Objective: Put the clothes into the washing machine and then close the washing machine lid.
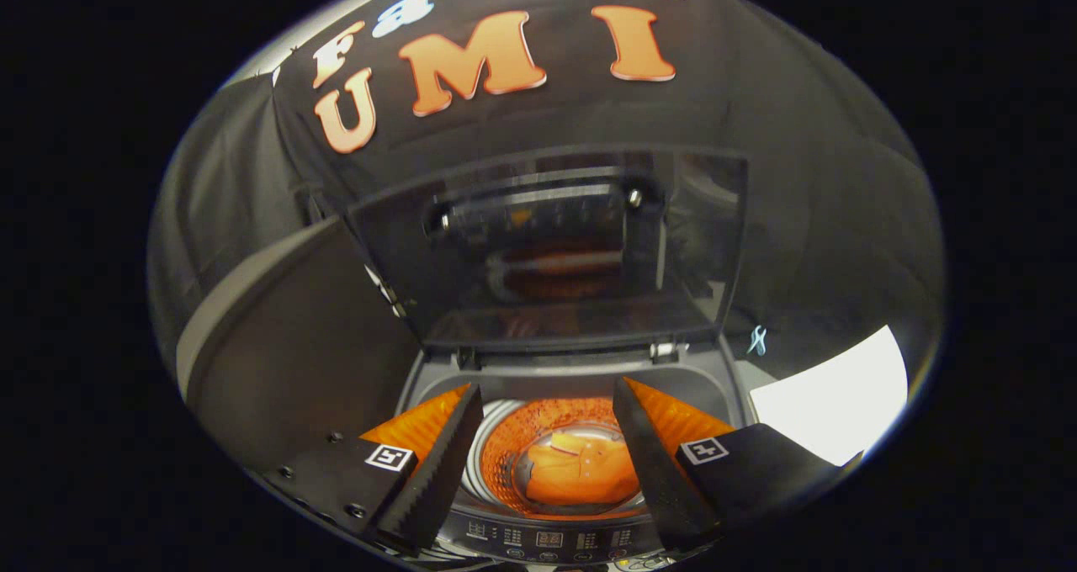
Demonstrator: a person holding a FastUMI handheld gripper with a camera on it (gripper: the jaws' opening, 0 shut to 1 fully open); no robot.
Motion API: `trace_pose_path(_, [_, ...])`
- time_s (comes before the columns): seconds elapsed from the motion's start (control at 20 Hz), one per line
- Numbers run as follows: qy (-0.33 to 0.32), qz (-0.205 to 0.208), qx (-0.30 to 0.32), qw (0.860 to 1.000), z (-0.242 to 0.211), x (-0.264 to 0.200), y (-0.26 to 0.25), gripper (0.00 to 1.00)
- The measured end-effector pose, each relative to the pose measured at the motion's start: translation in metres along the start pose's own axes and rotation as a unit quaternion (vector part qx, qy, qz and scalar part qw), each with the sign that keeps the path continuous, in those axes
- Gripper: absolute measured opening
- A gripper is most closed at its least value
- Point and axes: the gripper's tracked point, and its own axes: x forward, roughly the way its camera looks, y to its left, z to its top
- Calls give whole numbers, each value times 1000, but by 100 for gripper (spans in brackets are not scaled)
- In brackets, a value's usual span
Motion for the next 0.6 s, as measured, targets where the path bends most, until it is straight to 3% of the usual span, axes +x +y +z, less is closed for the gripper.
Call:
trace_pose_path(0.3, [-124,15,-21,992,112,-54,3,99])
trace_pose_path(0.6, [-194,17,-45,980,180,-75,9,99])
